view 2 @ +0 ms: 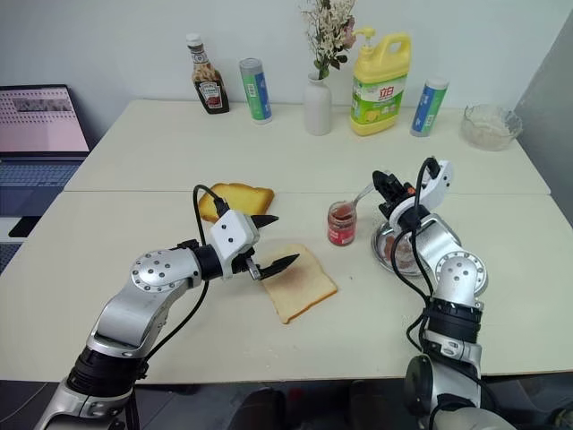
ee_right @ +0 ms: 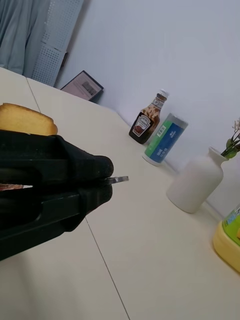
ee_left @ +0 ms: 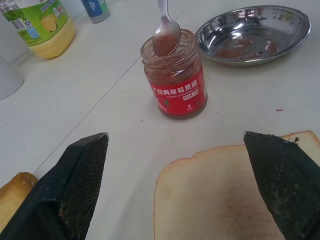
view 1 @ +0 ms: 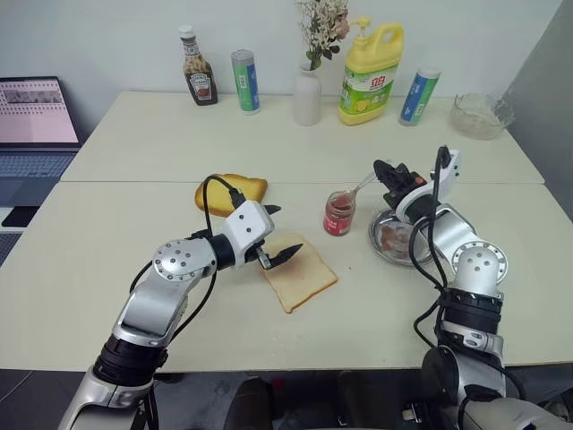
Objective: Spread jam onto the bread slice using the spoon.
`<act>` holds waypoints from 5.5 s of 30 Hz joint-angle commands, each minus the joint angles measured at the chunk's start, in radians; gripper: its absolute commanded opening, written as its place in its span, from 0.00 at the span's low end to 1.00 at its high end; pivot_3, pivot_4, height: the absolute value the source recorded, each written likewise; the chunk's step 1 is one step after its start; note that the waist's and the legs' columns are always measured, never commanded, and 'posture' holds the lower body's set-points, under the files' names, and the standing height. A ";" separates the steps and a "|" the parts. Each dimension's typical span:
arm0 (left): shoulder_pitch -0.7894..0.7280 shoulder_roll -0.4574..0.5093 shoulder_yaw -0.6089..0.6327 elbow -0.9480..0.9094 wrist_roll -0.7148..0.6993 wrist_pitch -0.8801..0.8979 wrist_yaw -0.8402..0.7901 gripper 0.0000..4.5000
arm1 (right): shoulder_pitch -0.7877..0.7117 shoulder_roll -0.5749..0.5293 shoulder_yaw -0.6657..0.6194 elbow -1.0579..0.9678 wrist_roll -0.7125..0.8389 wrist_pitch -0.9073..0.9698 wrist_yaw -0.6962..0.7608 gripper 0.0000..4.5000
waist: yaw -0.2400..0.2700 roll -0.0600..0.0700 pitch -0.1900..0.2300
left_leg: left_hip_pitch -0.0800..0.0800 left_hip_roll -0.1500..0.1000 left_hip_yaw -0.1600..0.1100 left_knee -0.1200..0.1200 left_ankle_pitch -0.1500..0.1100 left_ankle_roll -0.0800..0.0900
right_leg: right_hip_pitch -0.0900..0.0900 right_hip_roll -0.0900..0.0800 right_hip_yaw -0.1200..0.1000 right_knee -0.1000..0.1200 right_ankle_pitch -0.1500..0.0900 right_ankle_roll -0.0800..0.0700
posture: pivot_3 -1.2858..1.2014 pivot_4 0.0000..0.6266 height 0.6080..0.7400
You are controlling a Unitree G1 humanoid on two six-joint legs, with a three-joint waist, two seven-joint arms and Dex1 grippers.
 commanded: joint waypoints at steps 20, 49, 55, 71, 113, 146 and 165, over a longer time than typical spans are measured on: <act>0.018 -0.031 0.107 -0.037 -0.111 -0.009 -0.006 1.00 | -0.026 0.014 -0.044 -0.051 0.241 0.015 -0.081 0.01 | 0.000 0.000 0.000 | 0.000 0.000 0.000 0.000 0.000 0.000 | 0.000 0.000 0.000 0.000 0.000 0.000 | 0.52 0.24 1.00; 0.450 0.145 0.295 -0.087 -0.165 -0.228 -0.170 1.00 | 0.138 -0.117 0.588 -0.311 -0.224 -0.158 0.337 0.01 | -0.019 0.001 0.001 | -0.001 0.001 0.001 -0.001 0.000 0.000 | -0.003 -0.001 0.000 -0.001 0.000 0.000 | 0.52 0.24 1.00; 0.426 0.142 0.270 -0.093 -0.162 -0.220 -0.167 1.00 | 0.185 -0.162 0.687 -0.359 -0.386 -0.290 0.483 0.01 | -0.018 0.001 0.000 | -0.002 0.001 0.001 -0.001 0.000 0.000 | -0.003 -0.001 0.000 -0.001 0.000 0.000 | 0.52 0.24 1.00; 0.401 0.158 0.244 -0.135 -0.163 -0.189 -0.170 1.00 | 0.270 -0.195 0.723 -0.418 -0.540 -0.444 0.660 0.01 | -0.017 0.000 0.000 | -0.001 0.001 0.000 0.000 0.000 0.000 | -0.003 -0.001 -0.001 0.000 0.000 0.000 | 0.52 0.24 1.00; 0.406 0.206 0.295 -0.051 -0.162 -0.252 -0.239 1.00 | 0.337 0.234 0.359 -0.180 -0.095 -0.056 0.114 0.01 | -0.022 0.000 0.000 | -0.001 0.001 0.000 0.000 0.000 0.000 | -0.002 0.000 0.000 0.000 0.000 0.000 | 0.52 0.24 1.00; 0.519 0.234 0.345 -0.021 -0.157 -0.334 -0.293 1.00 | 0.282 0.270 0.216 -0.046 0.063 -0.036 -0.024 0.01 | -0.023 -0.001 -0.001 | -0.001 0.001 0.001 0.000 0.000 0.000 | -0.002 -0.001 0.000 0.000 0.000 0.000 | 0.52 0.24 1.00; 0.513 0.218 0.319 0.000 -0.143 -0.373 -0.296 1.00 | 0.435 0.073 0.238 -0.189 0.198 0.199 0.063 0.01 | -0.021 -0.003 -0.002 | -0.001 0.001 0.000 -0.001 0.000 0.000 | -0.001 -0.001 0.000 0.000 0.000 0.000 | 0.52 0.24 1.00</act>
